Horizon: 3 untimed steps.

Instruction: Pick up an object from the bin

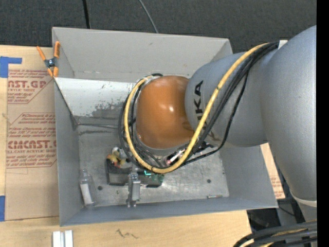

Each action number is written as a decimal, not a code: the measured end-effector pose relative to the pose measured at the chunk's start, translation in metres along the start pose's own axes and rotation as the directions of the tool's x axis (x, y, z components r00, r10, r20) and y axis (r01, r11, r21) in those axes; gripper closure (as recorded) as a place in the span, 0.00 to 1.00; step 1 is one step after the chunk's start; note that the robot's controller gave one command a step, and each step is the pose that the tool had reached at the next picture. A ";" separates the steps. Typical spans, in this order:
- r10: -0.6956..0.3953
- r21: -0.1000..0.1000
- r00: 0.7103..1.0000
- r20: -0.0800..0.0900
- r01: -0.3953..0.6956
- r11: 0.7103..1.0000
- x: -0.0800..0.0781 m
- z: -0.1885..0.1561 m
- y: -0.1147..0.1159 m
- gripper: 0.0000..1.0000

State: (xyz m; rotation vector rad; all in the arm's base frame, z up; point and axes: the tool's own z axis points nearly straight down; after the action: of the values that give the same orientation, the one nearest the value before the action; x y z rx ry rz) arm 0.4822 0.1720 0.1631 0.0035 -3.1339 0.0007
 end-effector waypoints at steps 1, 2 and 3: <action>0.002 -0.001 1.000 0.007 -0.002 1.000 -0.002 -0.004 -0.001 0.00; -0.052 0.000 0.999 0.007 0.052 0.999 -0.036 0.088 -0.059 1.00; -0.052 -0.001 0.999 0.006 0.052 0.999 -0.036 0.088 -0.059 1.00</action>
Offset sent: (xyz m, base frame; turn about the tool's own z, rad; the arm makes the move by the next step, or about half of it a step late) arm 0.0359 -0.0586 -0.0864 -0.0530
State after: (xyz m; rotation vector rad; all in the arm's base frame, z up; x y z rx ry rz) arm 0.5173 0.1134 0.0751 0.0857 -3.1391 -0.0007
